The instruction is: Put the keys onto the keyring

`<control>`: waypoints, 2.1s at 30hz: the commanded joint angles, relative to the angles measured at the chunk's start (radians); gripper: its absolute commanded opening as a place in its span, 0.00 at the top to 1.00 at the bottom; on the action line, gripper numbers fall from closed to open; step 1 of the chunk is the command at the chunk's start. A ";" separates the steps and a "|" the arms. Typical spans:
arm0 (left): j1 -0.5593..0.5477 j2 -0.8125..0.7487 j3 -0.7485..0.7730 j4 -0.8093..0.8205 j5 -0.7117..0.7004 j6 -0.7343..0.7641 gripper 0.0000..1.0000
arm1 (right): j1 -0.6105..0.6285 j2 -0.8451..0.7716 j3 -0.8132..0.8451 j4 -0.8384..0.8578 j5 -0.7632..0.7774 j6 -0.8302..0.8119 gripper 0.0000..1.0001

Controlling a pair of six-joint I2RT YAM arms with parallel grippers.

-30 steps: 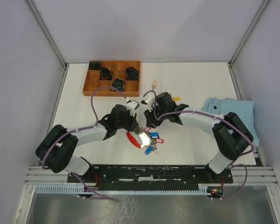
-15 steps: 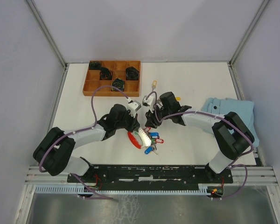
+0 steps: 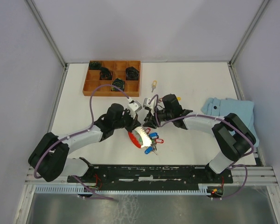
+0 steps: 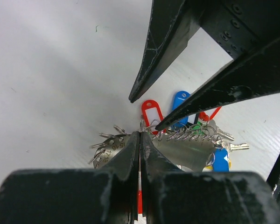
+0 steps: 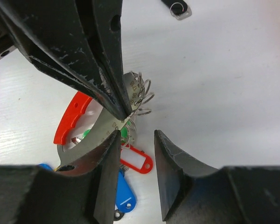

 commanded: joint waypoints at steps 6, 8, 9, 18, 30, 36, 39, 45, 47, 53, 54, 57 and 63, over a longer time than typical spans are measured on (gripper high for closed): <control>0.003 -0.041 0.005 0.054 0.075 0.058 0.97 | -0.002 0.009 -0.008 0.117 -0.077 -0.016 0.67; 0.003 -0.039 0.006 0.057 0.081 0.059 0.97 | -0.003 0.013 -0.009 0.117 -0.089 -0.016 0.70; 0.003 -0.038 0.006 0.057 0.085 0.059 0.97 | -0.002 0.014 -0.008 0.118 -0.097 -0.016 0.72; 0.016 -0.057 -0.018 0.107 0.109 0.038 0.97 | 0.001 0.045 -0.002 0.112 -0.172 -0.009 0.90; 0.060 -0.090 -0.076 0.205 0.110 -0.068 0.90 | 0.025 0.028 -0.069 0.258 -0.085 0.130 0.99; 0.075 -0.178 -0.232 0.424 0.038 -0.236 0.71 | 0.070 0.010 -0.144 0.426 0.070 0.277 0.99; 0.075 -0.224 -0.307 0.497 0.012 -0.309 0.65 | 0.090 0.005 -0.178 0.495 0.156 0.352 0.99; 0.075 -0.281 -0.423 0.571 -0.029 -0.408 0.62 | 0.115 0.020 -0.279 0.763 0.270 0.494 0.99; 0.075 -0.294 -0.447 0.578 -0.050 -0.426 0.61 | 0.120 0.022 -0.287 0.795 0.291 0.511 0.99; 0.075 -0.297 -0.473 0.621 -0.058 -0.436 0.59 | 0.133 0.034 -0.324 0.940 0.315 0.585 0.99; 0.075 -0.287 -0.471 0.631 -0.055 -0.438 0.59 | 0.133 0.039 -0.331 0.976 0.317 0.601 0.99; 0.076 -0.262 -0.463 0.658 -0.058 -0.449 0.59 | 0.141 0.065 -0.338 1.095 0.308 0.654 0.99; 0.092 -0.226 -0.443 0.688 -0.056 -0.457 0.59 | 0.157 0.111 -0.361 1.209 0.287 0.647 0.99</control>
